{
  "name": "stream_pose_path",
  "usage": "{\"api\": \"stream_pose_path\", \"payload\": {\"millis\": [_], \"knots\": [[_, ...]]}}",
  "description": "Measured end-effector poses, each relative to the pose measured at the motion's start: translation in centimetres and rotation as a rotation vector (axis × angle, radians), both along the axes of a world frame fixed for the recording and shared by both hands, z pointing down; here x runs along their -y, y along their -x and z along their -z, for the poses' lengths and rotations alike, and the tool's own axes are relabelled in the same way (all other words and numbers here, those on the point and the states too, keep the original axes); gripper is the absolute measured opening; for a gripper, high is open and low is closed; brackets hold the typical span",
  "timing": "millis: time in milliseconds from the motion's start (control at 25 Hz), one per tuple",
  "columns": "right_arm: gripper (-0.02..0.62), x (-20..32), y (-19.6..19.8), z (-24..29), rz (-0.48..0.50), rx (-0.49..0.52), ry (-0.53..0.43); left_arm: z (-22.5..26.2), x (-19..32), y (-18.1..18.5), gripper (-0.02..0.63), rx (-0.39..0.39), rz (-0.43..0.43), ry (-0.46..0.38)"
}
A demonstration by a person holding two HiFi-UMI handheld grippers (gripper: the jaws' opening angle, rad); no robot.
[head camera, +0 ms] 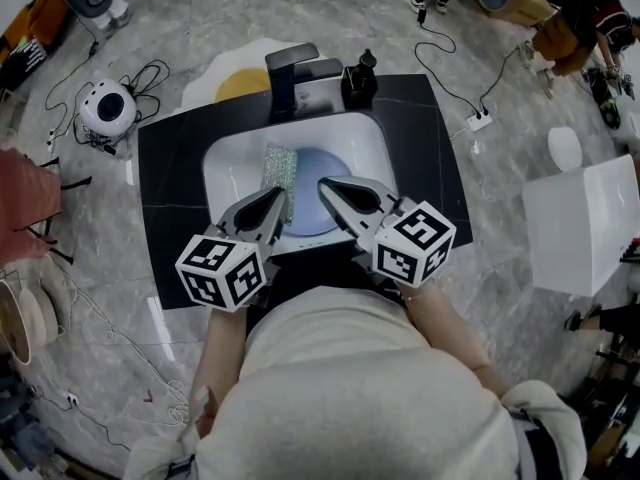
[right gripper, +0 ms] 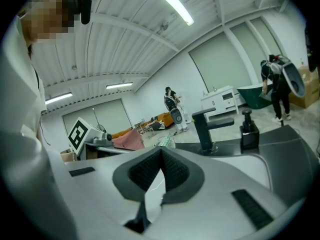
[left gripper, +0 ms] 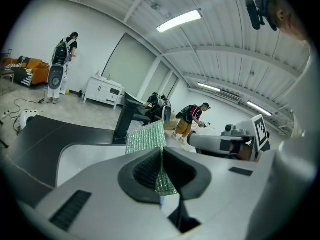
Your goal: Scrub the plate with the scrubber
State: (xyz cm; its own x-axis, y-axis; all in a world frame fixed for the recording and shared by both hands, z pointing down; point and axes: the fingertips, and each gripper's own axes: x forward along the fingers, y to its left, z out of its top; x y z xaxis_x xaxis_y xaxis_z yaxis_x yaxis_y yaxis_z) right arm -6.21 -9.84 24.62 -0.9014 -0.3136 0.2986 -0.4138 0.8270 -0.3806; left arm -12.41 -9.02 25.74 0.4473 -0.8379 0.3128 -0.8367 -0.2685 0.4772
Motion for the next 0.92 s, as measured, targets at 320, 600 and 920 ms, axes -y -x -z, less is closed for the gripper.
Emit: {"api": "stream_pose_path", "payload": {"millis": [320,600,920], "knots": [[0.006,0.4,-0.5,-0.9,-0.020,-0.009,0.013,-0.4,-0.2,-0.3,0.034,-0.004,-0.007,0.003],[0.006,0.1,-0.6,-1.3,-0.011,-0.024,0.020,-0.2,-0.2,-0.6,0.034,-0.016,-0.007,-0.002],[0.006,-0.1,-0.4,-1.7,-0.002,-0.033,0.030,-0.2,-0.6,-0.8,0.034,-0.028,-0.015,-0.002]]}}
